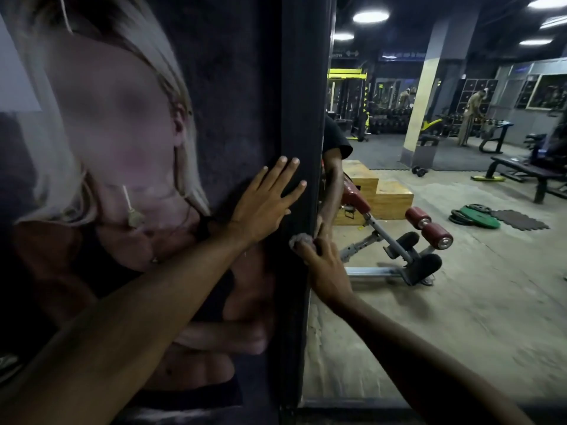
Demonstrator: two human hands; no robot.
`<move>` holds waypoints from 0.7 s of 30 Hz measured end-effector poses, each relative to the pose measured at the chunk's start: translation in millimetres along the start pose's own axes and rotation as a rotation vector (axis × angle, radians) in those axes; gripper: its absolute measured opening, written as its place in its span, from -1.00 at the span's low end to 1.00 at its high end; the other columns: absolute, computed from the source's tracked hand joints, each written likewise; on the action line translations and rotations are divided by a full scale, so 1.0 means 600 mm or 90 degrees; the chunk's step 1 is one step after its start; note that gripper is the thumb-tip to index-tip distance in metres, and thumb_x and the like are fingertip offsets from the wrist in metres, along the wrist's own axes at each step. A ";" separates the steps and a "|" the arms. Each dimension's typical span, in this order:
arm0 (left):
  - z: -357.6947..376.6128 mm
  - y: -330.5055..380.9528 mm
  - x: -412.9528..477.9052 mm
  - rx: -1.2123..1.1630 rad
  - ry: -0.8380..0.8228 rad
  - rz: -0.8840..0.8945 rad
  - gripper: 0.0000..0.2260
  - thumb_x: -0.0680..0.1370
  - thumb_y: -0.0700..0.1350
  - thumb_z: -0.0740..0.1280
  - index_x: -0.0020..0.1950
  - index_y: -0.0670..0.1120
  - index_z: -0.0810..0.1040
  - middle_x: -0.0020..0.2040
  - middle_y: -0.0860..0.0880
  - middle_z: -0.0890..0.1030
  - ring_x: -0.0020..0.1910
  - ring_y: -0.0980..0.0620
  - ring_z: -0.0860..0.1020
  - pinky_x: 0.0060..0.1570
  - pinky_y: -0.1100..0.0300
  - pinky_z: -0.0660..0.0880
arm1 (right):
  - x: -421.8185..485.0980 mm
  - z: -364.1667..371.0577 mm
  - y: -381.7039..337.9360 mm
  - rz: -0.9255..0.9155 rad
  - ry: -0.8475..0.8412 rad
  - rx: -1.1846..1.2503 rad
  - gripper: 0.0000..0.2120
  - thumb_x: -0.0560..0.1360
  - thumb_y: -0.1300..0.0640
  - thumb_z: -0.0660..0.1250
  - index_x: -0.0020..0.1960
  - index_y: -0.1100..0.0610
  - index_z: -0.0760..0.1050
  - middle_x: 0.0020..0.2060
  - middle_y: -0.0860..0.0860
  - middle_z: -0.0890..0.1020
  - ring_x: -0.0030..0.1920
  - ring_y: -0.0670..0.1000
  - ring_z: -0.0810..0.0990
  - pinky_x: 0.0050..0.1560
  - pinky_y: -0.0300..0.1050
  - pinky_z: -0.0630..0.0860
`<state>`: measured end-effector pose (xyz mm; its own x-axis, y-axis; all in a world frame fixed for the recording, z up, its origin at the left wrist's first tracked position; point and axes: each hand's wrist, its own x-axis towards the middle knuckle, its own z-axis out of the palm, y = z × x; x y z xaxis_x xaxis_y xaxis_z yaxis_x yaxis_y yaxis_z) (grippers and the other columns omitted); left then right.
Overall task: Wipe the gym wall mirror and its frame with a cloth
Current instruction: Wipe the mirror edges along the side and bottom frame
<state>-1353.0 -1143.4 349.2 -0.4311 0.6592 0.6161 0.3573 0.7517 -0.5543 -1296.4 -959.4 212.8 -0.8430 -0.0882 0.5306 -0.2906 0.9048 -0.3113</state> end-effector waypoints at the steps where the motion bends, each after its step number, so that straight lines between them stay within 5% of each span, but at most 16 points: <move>1: 0.001 0.004 -0.003 -0.006 -0.002 0.000 -0.30 0.57 0.08 0.39 0.64 0.03 0.16 0.67 -0.23 -0.07 0.65 -0.25 -0.04 0.55 -0.15 0.12 | -0.018 0.017 0.002 -0.014 -0.070 -0.002 -0.57 0.61 0.15 0.25 0.46 -0.08 0.44 0.34 0.11 0.37 0.31 0.17 0.34 0.29 0.13 0.43; 4: 0.007 0.011 -0.015 -0.011 -0.021 0.020 -0.30 0.58 0.09 0.37 0.65 0.07 0.13 0.67 -0.23 -0.11 0.65 -0.26 -0.07 0.56 -0.15 0.09 | -0.043 0.038 0.003 -0.055 -0.114 -0.036 -0.59 0.60 0.15 0.29 0.42 -0.10 0.47 0.26 0.04 0.42 0.22 0.10 0.43 0.22 0.12 0.48; 9: 0.029 0.011 -0.023 0.009 0.012 0.037 -0.32 0.58 0.11 0.35 0.65 0.09 0.14 0.67 -0.23 -0.08 0.64 -0.26 -0.04 0.56 -0.17 0.06 | 0.003 0.017 -0.029 -0.040 0.159 -0.044 -0.55 0.58 0.04 0.32 0.46 0.03 0.46 0.36 0.22 0.38 0.34 0.26 0.37 0.20 0.11 0.50; 17: 0.080 0.030 -0.038 0.011 0.111 0.086 -0.41 0.57 0.12 0.37 0.58 0.07 0.32 0.65 -0.23 0.11 0.62 -0.26 0.11 0.54 -0.18 0.11 | -0.055 0.109 0.060 -0.373 0.020 -0.289 -0.58 0.54 -0.02 0.22 0.37 -0.07 0.53 0.19 0.09 0.49 0.14 0.19 0.47 0.15 0.18 0.54; 21: 0.108 0.057 -0.059 -0.001 0.155 0.094 -0.45 0.56 0.09 0.40 0.53 0.02 0.41 0.62 -0.24 0.20 0.60 -0.26 0.18 0.51 -0.21 0.19 | -0.071 0.136 0.040 -0.216 0.251 -0.286 -0.51 0.49 -0.04 0.27 0.42 -0.06 0.50 0.21 0.17 0.51 0.14 0.23 0.48 0.07 0.14 0.42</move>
<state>-1379.5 -1142.3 272.2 -0.1631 0.7470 0.6445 0.4025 0.6468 -0.6478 -1304.4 -967.9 118.7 -0.4863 -0.3169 0.8143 -0.2219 0.9462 0.2356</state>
